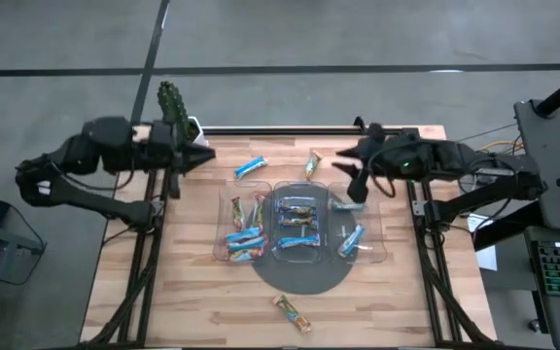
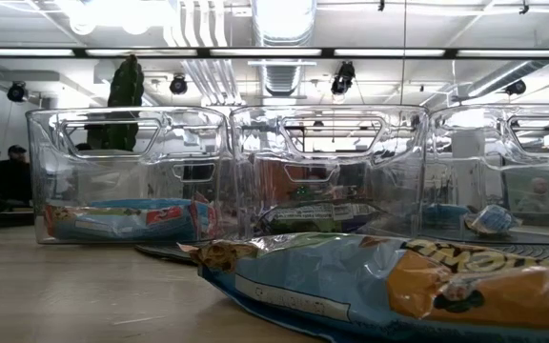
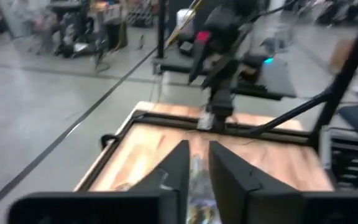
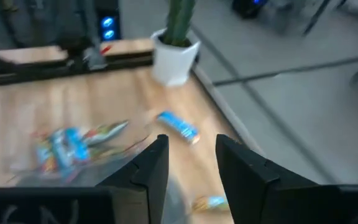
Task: Pick and place Granola Bars by type
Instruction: Put the yellow granola bar into the right transparent bin
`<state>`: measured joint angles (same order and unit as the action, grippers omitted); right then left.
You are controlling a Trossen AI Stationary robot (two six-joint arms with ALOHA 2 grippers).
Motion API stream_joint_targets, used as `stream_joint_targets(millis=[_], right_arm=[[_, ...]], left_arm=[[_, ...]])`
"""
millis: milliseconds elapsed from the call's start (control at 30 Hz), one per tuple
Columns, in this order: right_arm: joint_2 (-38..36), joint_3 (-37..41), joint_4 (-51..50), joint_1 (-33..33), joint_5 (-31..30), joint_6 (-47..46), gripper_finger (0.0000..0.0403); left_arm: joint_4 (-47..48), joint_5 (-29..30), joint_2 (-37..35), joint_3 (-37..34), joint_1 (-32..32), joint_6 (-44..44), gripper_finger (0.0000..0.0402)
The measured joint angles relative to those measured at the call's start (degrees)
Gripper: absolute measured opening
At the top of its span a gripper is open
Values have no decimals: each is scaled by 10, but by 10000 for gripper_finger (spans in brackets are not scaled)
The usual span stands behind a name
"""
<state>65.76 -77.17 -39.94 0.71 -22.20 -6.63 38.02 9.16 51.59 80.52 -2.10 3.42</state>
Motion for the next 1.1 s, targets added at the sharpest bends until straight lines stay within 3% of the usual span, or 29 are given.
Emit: stream_joint_targets(millis=[167, 433, 733, 867, 1100], right_arm=[[0, -40, 0, 0, -50, 88, 130], [0, -61, -2, 0, -54, 144, 128], [0, -61, -6, 0, -54, 138, 122], [0, -61, -6, 0, -53, 129, 125], [0, -61, -6, 0, -53, 100, 120]], left_arm=[[88, -3, 72, 93, -74, -5, 117], [136, -25, 236, 166, -179, 4, 208], [206, -33, 412, 227, -244, -18, 213], [211, -75, 458, 226, -273, -24, 213], [260, -91, 489, 194, -304, -34, 213]])
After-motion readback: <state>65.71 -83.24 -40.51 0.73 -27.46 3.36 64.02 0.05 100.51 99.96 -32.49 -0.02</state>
